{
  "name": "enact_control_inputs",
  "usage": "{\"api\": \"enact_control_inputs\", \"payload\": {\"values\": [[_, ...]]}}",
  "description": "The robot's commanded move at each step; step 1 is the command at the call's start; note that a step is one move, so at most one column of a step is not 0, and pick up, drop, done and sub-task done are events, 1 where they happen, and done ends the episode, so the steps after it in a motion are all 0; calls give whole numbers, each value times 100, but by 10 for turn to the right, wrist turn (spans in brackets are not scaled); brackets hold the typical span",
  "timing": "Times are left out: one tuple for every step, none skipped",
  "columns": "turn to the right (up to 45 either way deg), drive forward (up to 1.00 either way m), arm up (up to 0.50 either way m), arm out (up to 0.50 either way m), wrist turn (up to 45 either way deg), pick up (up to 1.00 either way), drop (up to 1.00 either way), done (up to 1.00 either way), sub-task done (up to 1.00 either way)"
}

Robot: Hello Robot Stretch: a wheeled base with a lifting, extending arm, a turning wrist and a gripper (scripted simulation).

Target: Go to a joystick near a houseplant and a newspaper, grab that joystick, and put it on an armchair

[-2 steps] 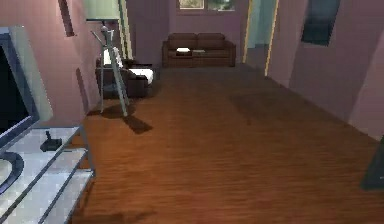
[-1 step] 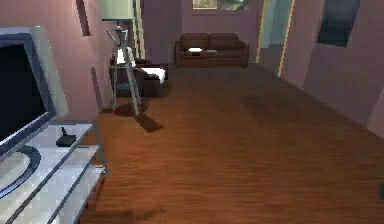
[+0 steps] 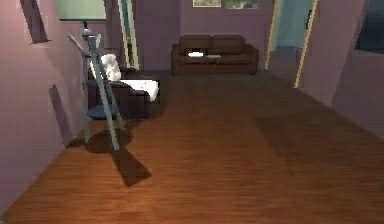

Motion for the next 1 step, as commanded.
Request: {"api": "enact_control_inputs", "payload": {"values": [[0, 100, 0, 0, 0, 0, 0, 0, 0]]}}
